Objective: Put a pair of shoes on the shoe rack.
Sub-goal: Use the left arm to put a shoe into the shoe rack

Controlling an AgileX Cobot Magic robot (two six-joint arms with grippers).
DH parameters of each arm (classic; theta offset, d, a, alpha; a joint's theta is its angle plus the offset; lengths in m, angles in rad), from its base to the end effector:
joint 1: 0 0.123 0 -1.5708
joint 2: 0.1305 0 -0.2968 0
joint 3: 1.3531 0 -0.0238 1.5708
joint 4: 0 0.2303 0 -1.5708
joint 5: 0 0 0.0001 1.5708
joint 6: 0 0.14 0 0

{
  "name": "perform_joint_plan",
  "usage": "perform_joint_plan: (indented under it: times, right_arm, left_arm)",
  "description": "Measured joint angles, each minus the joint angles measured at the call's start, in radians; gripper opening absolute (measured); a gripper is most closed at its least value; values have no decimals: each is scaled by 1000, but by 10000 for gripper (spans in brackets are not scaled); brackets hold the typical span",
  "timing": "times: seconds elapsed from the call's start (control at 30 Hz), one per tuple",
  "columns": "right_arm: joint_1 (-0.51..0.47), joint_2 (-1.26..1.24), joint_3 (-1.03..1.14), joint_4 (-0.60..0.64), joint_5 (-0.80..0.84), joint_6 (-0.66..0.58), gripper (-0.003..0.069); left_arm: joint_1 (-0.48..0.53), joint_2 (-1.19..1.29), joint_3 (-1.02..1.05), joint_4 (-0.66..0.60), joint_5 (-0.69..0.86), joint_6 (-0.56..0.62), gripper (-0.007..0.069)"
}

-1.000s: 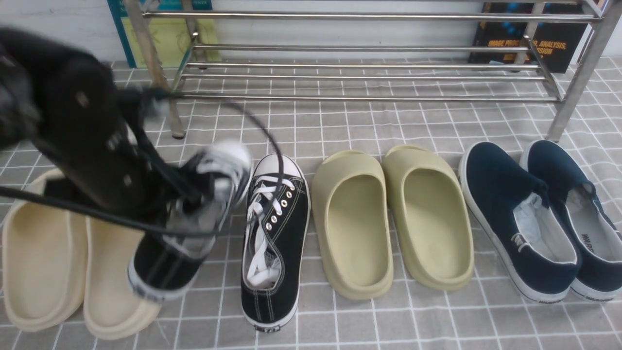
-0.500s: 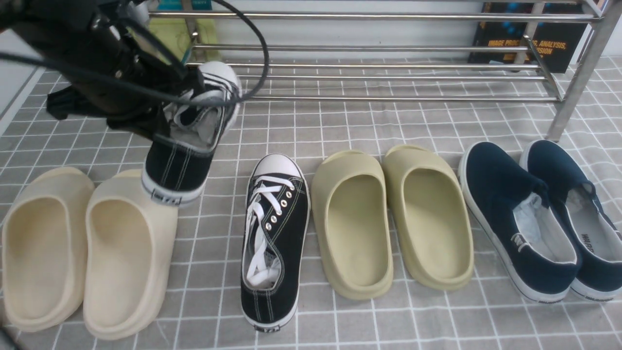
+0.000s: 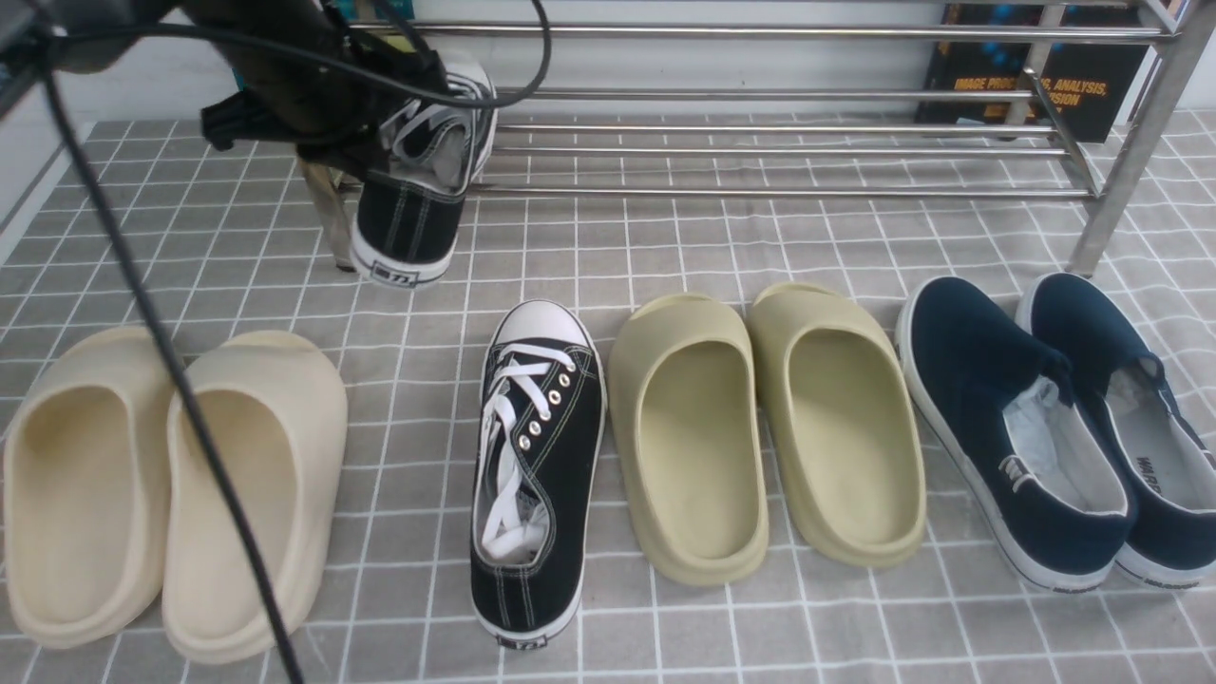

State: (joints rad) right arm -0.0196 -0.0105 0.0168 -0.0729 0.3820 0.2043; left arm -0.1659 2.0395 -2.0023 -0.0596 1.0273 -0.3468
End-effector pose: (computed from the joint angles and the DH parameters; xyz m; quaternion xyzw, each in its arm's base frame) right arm 0.0665 -0.0051 0.1594 0.0708 0.8017 0.0238 0.5930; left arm 0.4667 -0.0854 0.2875 -0.0936 0.9513 -0.1021 0.2754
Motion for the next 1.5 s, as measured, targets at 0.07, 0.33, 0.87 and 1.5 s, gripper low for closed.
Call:
perform_joint_plan:
  times: [0.07, 0.33, 0.87, 1.5]
  right_arm:
    - [0, 0, 0, 0, 0, 0, 239]
    - [0, 0, 0, 0, 0, 0, 239]
    - [0, 0, 0, 0, 1, 0, 239]
    - [0, 0, 0, 0, 1, 0, 239]
  left_arm:
    - [0, 39, -40, 0, 0, 0, -13]
    - [0, 205, -212, 1, -74, 0, -13]
    - [0, 231, -223, 21, -172, 3, 69]
    - [-21, -50, -232, 2, 205, 134, 126]
